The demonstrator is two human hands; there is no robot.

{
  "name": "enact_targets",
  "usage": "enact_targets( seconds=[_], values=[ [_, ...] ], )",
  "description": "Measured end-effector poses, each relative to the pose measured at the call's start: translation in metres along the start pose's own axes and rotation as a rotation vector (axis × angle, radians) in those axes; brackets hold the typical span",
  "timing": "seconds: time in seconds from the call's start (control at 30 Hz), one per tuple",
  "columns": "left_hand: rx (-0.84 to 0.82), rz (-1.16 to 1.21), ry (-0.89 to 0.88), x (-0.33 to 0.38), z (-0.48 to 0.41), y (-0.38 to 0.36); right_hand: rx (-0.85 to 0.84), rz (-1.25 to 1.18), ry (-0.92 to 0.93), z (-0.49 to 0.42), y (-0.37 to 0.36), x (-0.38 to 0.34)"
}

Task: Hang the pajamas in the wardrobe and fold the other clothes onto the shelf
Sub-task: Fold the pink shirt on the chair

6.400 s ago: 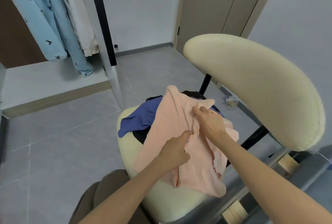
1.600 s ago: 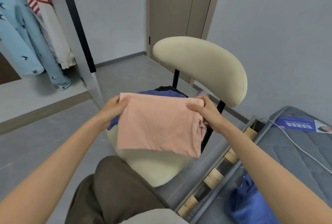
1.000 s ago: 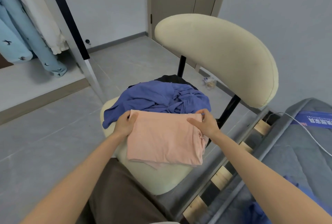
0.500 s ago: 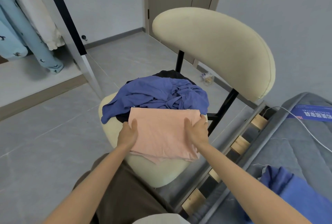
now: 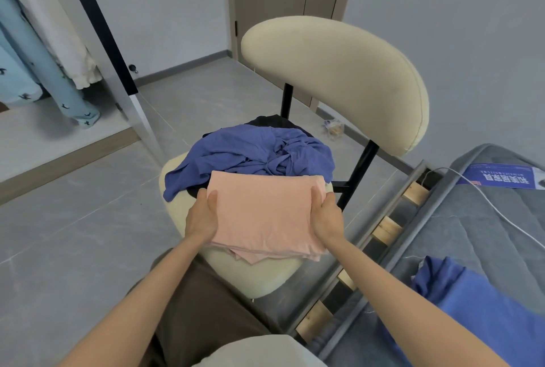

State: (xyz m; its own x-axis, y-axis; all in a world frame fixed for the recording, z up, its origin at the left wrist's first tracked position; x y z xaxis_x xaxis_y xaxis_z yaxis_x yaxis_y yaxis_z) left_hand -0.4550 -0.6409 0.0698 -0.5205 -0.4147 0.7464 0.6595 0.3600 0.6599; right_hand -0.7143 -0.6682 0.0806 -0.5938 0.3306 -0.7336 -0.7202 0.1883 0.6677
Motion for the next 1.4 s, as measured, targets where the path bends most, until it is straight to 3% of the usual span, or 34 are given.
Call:
enact_targets(
  seconds=[0.37, 0.8, 1.07, 1.3, 1.4],
  values=[
    [-0.086, 0.16, -0.272, 0.071, 0.05, 0.007, 0.129, -0.12, 0.016, 0.025, 0.096, 0.023],
    [-0.433, 0.182, -0.554, 0.196, 0.187, -0.085, 0.539, -0.227, -0.191, 0.083, 0.272, 0.157],
    [-0.613, 0.229, -0.542, 0.211, 0.278, -0.145, 0.659, -0.011, -0.333, 0.119, 0.323, 0.238],
    [-0.633, 0.002, -0.463, 0.177, 0.285, -0.174, 0.568, 0.096, -0.445, 0.123, 0.304, 0.273],
    [-0.439, -0.108, -0.661, 0.173, 0.287, -0.165, 0.557, 0.22, -0.422, 0.123, 0.292, 0.27]
  ],
)
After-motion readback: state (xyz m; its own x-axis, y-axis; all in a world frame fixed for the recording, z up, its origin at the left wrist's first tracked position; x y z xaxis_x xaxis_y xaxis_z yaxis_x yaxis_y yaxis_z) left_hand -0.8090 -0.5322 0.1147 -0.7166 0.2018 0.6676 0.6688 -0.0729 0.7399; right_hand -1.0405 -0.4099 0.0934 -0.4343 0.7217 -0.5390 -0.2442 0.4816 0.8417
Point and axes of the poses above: each hand's wrist, its own z-axis away from the middle knuckle, its own y-axis out of the back of the hand, x = y × z, the point moved 3 cm from there along -z, towards the middle knuckle, and after that the axes turned 9 degrees about x, right-handed, at the moved point
